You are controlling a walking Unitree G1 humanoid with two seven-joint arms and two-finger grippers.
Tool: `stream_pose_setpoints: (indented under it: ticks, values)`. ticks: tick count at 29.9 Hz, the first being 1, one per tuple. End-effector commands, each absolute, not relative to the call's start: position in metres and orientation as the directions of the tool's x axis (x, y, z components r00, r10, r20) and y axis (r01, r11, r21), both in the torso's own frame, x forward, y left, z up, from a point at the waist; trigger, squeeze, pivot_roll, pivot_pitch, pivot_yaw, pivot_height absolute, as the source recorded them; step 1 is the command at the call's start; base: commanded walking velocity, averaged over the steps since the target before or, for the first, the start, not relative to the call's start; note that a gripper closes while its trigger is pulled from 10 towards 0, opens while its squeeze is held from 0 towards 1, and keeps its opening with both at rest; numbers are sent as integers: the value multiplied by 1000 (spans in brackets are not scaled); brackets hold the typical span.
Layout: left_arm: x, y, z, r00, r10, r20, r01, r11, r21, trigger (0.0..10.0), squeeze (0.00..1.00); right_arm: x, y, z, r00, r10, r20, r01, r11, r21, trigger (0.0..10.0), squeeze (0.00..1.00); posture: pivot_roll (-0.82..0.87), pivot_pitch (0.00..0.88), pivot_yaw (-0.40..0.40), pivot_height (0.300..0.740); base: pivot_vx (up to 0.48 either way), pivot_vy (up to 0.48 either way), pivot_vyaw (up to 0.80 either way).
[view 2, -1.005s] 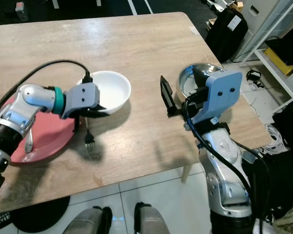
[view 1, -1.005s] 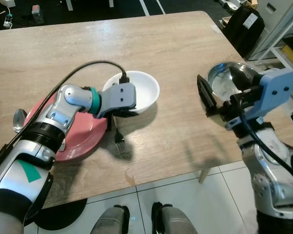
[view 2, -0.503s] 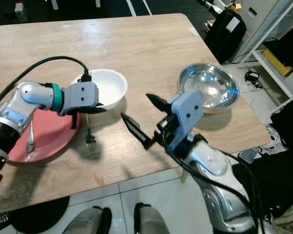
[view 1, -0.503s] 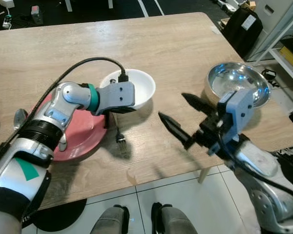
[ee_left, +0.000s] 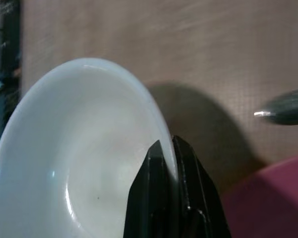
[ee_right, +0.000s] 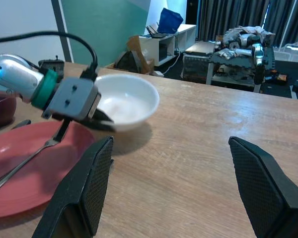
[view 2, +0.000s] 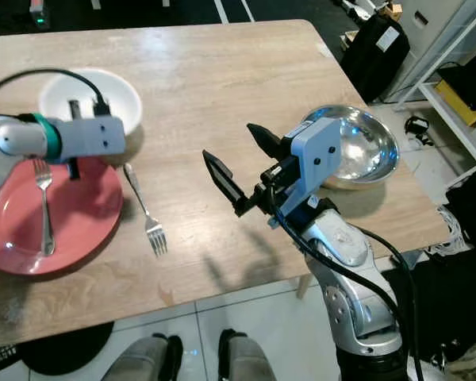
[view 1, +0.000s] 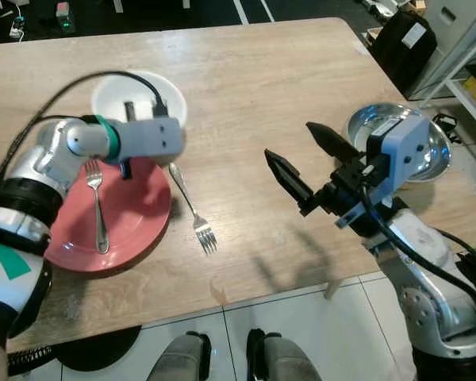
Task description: Setting the table
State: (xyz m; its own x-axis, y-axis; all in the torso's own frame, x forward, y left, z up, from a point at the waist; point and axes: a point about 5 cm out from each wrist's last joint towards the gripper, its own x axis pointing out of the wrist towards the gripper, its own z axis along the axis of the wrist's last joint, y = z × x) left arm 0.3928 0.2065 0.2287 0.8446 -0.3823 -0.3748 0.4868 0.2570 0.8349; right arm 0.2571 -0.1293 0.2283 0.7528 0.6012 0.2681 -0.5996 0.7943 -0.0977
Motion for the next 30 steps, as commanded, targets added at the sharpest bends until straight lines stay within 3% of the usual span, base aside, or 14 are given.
stream_pose_setpoints:
  ticks: [1, 4, 6, 12, 17, 25, 26, 30]
  values:
    - [395, 225, 231, 900, -285, -329, 417, 349, 839, 10000, 0, 257, -130, 228, 753, 600, 271, -598, 795, -100, 10000, 0, 73, 86, 24, 740, 0, 0, 0]
    - [396, 234, 231, 926, -230, -301, 370, 387, 845, 10000, 0, 256, -130, 228, 752, 601, 272, -599, 795, -99, 10000, 0, 73, 89, 21, 740, 0, 0, 0]
    - [395, 247, 225, 952, -142, -273, 307, 491, 815, 10000, 0, 256, -130, 227, 752, 603, 268, -601, 793, -98, 10000, 0, 73, 93, 18, 740, 0, 0, 0]
    - [394, 251, 222, 958, -109, -264, 281, 522, 805, 10000, 0, 256, -130, 227, 751, 604, 266, -602, 792, -97, 10000, 0, 73, 93, 18, 740, 0, 0, 0]
    - [383, 283, 208, 951, 34, -307, 224, 605, 764, 10000, 0, 257, -134, 225, 760, 599, 253, -595, 797, -102, 10000, 0, 79, 102, 27, 740, 0, 0, 0]
    - [373, 298, 196, 936, 82, -343, 204, 669, 715, 10000, 24, 256, -138, 223, 768, 592, 246, -587, 803, -101, 10000, 0, 91, 116, 23, 740, 0, 0, 0]
    - [372, 298, 194, 935, 87, -345, 200, 673, 712, 10000, 1000, 257, -138, 223, 767, 592, 246, -587, 803, -101, 10000, 0, 92, 117, 19, 740, 0, 0, 0]
    - [372, 295, 194, 939, 78, -336, 194, 684, 703, 10000, 1000, 258, -137, 224, 764, 597, 247, -592, 799, -101, 10000, 0, 92, 117, 17, 740, 0, 0, 0]
